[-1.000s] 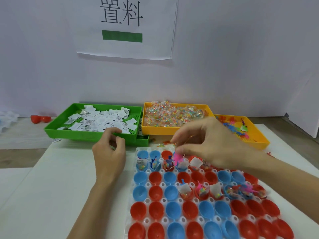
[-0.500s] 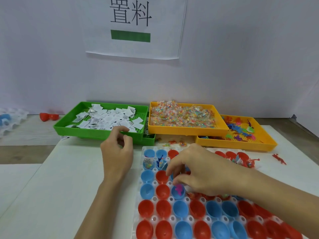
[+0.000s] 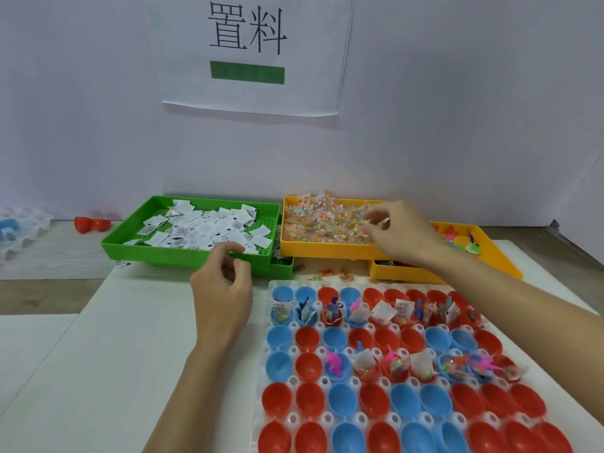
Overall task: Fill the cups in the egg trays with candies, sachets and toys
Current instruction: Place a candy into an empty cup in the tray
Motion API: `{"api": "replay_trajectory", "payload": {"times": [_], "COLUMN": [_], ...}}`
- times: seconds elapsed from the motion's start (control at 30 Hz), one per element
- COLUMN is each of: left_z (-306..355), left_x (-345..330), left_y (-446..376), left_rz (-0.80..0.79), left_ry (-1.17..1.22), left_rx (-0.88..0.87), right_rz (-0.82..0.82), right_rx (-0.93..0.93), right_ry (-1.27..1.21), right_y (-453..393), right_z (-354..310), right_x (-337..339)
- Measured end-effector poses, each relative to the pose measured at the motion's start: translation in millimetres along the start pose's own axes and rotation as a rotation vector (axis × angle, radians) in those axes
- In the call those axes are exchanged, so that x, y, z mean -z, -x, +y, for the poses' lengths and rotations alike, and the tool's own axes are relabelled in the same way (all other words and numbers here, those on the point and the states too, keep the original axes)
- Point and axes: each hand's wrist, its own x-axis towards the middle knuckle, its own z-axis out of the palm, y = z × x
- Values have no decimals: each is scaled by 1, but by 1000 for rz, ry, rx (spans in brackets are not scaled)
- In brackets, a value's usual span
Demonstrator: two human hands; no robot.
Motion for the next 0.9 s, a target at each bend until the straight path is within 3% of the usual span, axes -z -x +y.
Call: {"api": "replay_trajectory", "payload": {"times": [0.2,0.4,0.57,0.63,0.8,0.9], "left_z": [-1,1,20,39,92,111], "left_x": [1,1,4,4,-9,-19], "left_y": [0,-1,0,-3,-5,6], "left_rz": [-10,6,53,-14,-398,-515], "left_ry": [-3,-2,-23,28,123,189], "left_rx": [-4,9,-26,-32,37,123], "right_rz": [-127,-86,15,-13,-167,-224], "right_rx": [-89,-39,3,35,135,193], "right_ry": [38,21,-133,-238,-447,-502], "right_y": [-35,-36,-18,-6,30,47], "right_z": [14,9,-5,-15,-42,-53], "right_x": [-10,-5,13,22,39,45]}}
